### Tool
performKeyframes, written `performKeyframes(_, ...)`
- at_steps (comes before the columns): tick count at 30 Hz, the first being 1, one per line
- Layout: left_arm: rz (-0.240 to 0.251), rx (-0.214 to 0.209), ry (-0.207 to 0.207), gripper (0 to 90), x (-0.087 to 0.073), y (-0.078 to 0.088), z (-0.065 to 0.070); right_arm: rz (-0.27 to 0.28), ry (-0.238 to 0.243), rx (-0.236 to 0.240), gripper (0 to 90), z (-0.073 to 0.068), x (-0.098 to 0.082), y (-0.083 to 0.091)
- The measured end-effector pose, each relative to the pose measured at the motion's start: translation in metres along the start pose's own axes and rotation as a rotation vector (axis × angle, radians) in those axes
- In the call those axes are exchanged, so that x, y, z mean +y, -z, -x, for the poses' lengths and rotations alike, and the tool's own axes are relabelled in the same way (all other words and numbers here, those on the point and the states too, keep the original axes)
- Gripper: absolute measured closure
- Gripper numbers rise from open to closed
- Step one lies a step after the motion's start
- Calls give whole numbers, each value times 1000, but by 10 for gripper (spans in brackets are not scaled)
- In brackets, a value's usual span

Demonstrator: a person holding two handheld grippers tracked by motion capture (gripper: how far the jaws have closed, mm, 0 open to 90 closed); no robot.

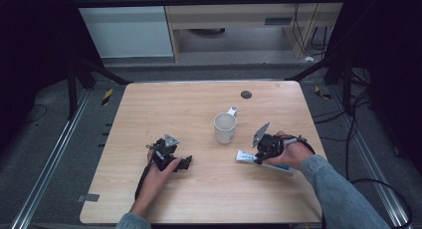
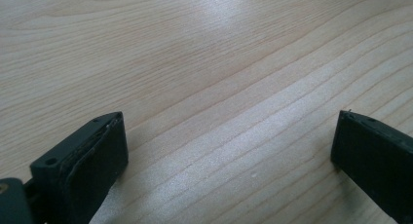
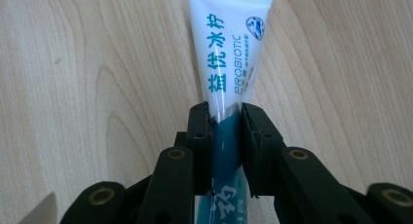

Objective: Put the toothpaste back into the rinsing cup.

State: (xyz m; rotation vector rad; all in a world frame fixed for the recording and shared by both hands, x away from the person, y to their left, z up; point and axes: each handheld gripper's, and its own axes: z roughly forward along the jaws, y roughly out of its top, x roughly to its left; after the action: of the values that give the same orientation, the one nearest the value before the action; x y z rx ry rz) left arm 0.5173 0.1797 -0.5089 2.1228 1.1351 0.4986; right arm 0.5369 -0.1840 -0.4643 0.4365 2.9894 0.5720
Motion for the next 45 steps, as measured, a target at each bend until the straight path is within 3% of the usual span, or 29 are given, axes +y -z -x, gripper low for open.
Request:
performKeyframes(11, -1, 0, 0, 0, 0, 0, 0, 0, -26, -24, 785, -3, 1, 3)
performKeyframes(25, -1, 0, -1, 0, 0, 0, 0, 2, -64, -17, 791, -5, -1, 7)
performKeyframes(45, -1, 0, -1, 0, 0, 0, 0, 110, -158, -78, 793, 0, -15, 44)
